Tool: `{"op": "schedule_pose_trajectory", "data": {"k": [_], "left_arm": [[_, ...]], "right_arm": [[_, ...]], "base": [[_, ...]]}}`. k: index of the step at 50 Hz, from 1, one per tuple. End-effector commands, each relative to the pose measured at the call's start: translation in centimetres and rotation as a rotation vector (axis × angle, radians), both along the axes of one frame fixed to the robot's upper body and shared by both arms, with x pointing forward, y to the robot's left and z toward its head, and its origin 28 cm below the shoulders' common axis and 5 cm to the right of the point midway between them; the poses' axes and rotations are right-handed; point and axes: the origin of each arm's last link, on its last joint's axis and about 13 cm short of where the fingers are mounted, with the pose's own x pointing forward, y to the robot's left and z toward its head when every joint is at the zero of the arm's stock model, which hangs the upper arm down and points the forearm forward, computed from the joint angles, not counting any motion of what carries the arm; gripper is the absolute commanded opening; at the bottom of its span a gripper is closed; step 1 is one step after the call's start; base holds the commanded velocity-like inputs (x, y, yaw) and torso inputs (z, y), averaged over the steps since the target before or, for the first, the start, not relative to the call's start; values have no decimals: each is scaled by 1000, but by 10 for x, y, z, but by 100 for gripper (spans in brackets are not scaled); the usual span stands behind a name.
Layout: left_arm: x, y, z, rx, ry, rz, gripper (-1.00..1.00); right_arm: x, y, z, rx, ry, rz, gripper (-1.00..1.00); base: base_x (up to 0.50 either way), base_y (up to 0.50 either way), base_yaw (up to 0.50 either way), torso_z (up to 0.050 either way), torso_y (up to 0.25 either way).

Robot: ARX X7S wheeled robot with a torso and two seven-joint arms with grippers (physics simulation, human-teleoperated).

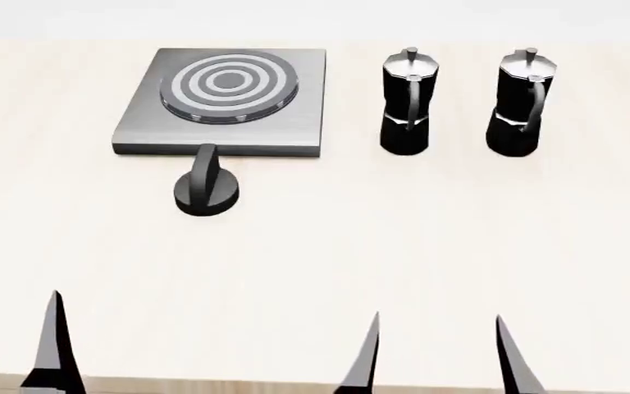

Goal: Turn off the stove.

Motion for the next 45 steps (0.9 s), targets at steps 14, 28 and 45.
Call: {"op": "schedule_pose_trajectory", "data": {"k": [14,28,45], "left_arm": [[-6,-1,13,-5,-36,-2,100],[-9,-2,13,6,-39,-18,100],[-9,-2,13,-1,-40,-7,100]], "right_arm": [[-8,3,13,-41,-41,10,100],[-8,2,12,-33,-53,14,100],[-8,0,12,-31,-90,-2,100]], "base": [[0,0,0,0,0],[0,0,0,0,0],[0,0,0,0,0]]}}
